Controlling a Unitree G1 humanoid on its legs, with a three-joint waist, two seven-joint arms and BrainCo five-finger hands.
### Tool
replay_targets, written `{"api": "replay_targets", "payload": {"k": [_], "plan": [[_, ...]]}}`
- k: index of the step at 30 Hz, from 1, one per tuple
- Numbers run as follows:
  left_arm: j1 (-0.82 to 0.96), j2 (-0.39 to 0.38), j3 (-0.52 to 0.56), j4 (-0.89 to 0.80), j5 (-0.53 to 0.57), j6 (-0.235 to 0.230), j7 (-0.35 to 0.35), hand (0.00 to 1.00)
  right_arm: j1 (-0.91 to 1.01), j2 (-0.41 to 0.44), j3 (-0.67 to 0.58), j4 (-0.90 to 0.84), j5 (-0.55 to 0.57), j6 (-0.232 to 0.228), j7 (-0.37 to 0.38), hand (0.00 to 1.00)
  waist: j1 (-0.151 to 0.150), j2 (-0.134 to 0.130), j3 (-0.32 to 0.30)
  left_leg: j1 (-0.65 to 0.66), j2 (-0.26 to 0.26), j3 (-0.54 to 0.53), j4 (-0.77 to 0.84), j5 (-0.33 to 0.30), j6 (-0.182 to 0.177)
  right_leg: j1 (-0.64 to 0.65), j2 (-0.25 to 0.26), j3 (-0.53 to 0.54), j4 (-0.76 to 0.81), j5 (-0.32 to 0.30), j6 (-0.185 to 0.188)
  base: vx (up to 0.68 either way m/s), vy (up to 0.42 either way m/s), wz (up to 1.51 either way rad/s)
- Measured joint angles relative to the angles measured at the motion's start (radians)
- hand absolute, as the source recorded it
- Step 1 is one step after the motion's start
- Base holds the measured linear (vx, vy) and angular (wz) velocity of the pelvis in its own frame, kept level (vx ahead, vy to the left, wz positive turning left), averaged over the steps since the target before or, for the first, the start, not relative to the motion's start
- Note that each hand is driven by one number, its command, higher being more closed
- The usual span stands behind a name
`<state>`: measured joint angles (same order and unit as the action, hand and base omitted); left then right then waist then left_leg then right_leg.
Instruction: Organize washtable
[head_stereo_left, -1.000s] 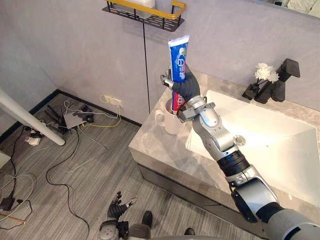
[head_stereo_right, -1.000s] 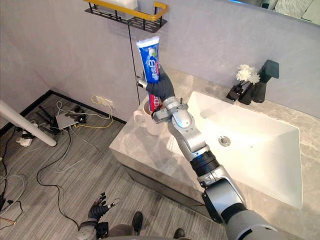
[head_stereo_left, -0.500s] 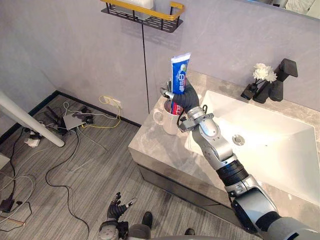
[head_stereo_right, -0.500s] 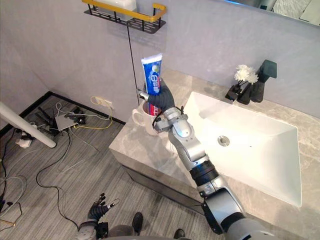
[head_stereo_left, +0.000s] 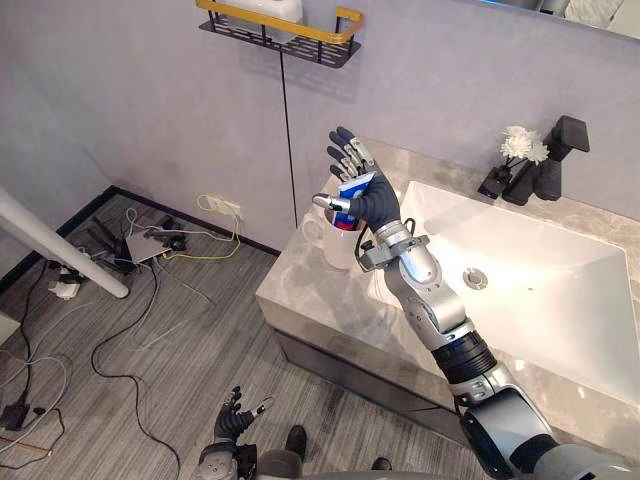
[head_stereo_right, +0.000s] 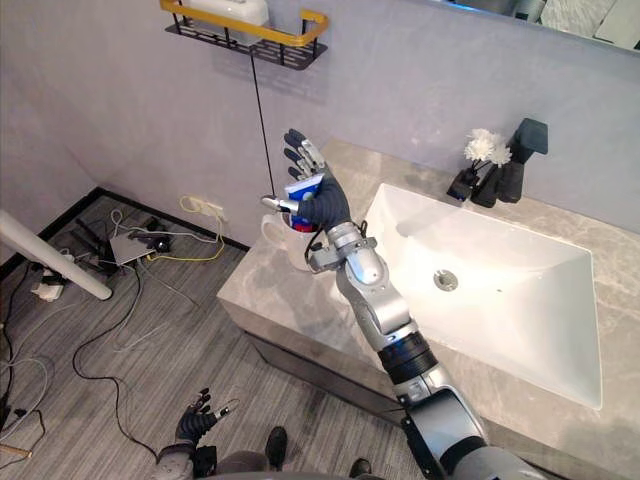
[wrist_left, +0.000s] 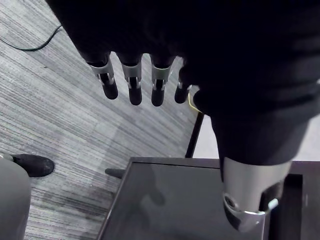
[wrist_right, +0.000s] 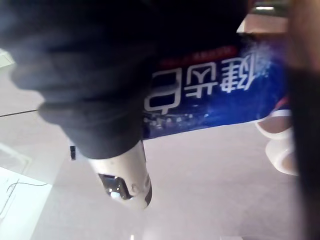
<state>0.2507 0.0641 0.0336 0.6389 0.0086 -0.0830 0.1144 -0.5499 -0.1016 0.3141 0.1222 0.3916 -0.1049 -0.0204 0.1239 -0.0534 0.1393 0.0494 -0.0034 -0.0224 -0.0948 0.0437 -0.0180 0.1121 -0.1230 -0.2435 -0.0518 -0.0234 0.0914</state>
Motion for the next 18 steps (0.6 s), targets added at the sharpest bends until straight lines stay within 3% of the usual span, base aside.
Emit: {"api": "replay_targets", "payload": {"k": [12,18], "plan": [[0.000,-0.002,0.000,0.000,0.003,0.010,0.000,0.00,0.032,0.006,-0.003,-0.047,0.000,0.000,-0.002,0.00,-0.001,0.007,-0.003,0.004,0.000,0.000,0.000,0.000,0.000,0.005,0.001,0.000,-0.001,0.000,0.000,0.00,0.000,0.00],[0.000,-0.002,0.000,0.001,0.003,0.010,0.000,0.00,0.032,0.011,-0.052,-0.171,0.003,-0.024,-0.005,0.00,-0.002,0.008,-0.006,0.007,0.000,0.000,0.000,0.000,0.000,0.006,0.000,0.000,-0.001,0.000,0.000,0.00,0.000,0.00]]}}
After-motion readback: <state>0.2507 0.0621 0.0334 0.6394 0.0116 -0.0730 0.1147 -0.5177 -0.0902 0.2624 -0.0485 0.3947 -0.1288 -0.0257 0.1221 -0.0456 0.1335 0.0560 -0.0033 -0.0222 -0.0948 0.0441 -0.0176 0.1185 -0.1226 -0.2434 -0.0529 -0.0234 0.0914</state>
